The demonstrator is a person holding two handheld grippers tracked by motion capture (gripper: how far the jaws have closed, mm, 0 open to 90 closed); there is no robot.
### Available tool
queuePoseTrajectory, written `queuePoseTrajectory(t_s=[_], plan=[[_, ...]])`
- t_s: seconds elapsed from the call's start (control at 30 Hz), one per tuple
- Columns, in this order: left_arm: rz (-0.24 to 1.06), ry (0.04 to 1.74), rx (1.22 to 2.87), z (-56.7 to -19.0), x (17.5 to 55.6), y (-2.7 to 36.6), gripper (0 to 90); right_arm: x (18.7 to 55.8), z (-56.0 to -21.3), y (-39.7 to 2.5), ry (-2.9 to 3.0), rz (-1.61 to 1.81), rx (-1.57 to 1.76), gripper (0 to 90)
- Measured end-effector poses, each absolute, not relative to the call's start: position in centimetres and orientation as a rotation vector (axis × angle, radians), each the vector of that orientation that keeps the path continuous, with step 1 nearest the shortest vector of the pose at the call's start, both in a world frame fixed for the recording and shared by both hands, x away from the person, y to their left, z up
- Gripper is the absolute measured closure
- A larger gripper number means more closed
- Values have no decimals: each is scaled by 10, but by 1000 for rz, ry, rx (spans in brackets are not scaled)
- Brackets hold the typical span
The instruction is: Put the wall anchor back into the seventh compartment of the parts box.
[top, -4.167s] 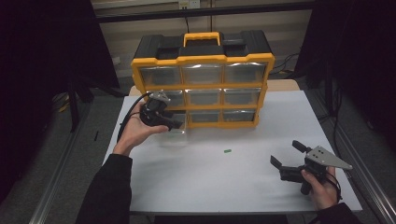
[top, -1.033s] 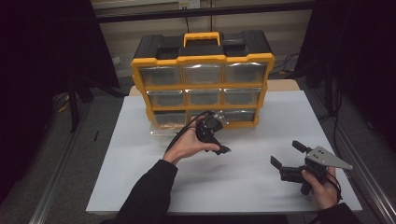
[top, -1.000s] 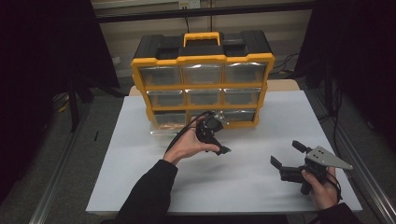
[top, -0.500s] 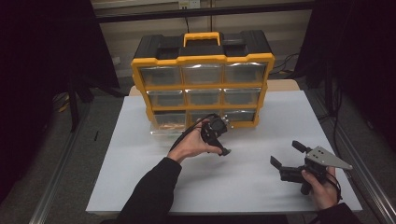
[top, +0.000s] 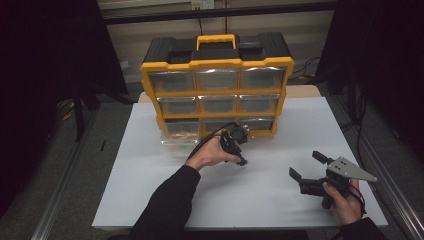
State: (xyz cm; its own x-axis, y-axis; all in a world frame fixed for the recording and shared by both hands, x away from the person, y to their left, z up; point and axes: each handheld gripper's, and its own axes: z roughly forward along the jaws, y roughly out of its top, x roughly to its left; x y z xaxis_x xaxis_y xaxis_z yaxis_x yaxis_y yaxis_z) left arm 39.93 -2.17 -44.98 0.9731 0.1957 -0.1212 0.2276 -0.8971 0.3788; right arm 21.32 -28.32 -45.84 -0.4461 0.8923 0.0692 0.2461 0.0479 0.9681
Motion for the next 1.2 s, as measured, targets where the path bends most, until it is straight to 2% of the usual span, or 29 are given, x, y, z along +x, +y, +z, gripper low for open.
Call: queuePoseTrajectory(t_s=[0.73, 1.2], plan=[[-88, 247, 2764, -453, 397, -26, 839, 214, -459, -283, 1746, 1427, 1142, 0], [-146, 317, 2713, -453, 398, -20, 846, 214, -459, -283, 1744, 1425, 1145, 0]])
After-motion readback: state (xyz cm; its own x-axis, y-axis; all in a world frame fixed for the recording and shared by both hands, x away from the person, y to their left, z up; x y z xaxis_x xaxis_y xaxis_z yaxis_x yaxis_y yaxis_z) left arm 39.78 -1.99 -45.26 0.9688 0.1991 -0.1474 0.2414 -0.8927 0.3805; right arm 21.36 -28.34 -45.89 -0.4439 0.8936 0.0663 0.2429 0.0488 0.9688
